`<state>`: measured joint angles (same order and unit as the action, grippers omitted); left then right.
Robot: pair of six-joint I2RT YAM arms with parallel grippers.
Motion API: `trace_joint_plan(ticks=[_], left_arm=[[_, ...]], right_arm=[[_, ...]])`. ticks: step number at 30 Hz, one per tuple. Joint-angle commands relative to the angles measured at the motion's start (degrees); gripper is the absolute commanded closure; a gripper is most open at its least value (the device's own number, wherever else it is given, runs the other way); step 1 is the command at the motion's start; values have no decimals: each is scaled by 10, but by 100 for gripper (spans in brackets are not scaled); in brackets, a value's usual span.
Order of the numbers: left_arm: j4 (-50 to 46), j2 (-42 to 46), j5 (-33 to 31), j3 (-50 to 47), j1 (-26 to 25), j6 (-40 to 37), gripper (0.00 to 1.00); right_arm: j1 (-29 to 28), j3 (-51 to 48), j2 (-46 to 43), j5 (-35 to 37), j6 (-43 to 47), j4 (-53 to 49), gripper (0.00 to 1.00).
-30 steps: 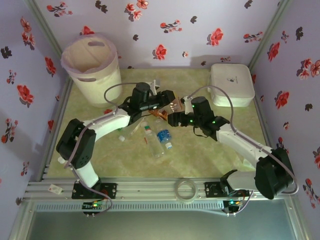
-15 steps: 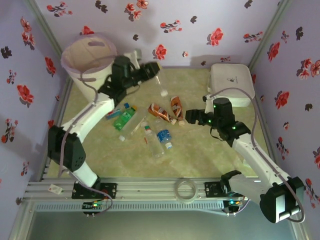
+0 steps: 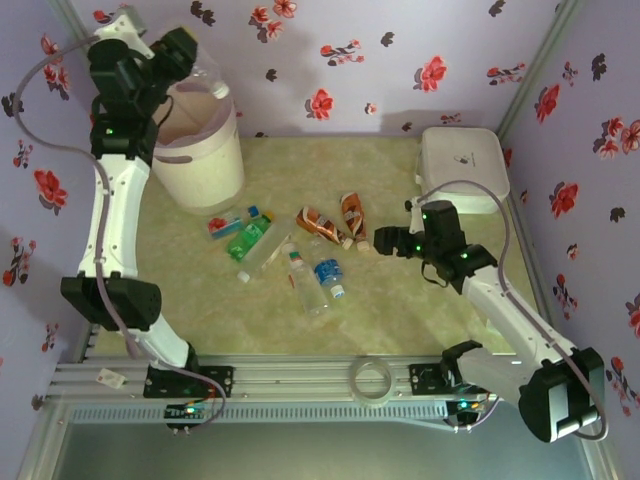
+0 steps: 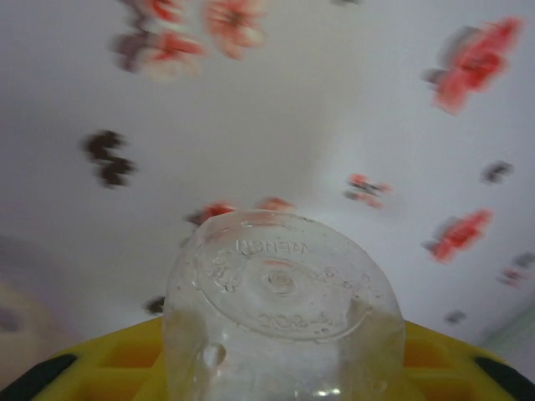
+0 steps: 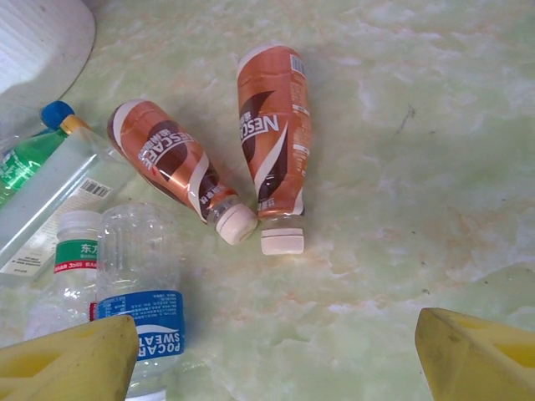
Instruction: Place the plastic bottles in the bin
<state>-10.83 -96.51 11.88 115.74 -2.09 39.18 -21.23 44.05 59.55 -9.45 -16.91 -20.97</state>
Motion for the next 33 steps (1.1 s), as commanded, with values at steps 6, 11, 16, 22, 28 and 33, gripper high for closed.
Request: trace_joint_plan(ticks=[6,11,16,22,28,33], left_arm=[[-153,-95,-81,114,69,-108,75],[-277,-191,-82,227,73,-151,78],[-327,-255,-81,266,68,-176,80],[-357,-318,-79,283,47,-203,80],[-383,-369,-71,285,26,-222,80],[-384,-395,-66,269,17,-222,77]], right_arm=[[6,-21,-24,37,7,-11,14],[6,-24,-23,44,5,-8,14],[7,-26,-24,46,3,-8,14],[7,-26,-24,52,5,-12,14],[7,-30,-21,56,7,-11,14],[7,-33,-19,59,8,-9,14]])
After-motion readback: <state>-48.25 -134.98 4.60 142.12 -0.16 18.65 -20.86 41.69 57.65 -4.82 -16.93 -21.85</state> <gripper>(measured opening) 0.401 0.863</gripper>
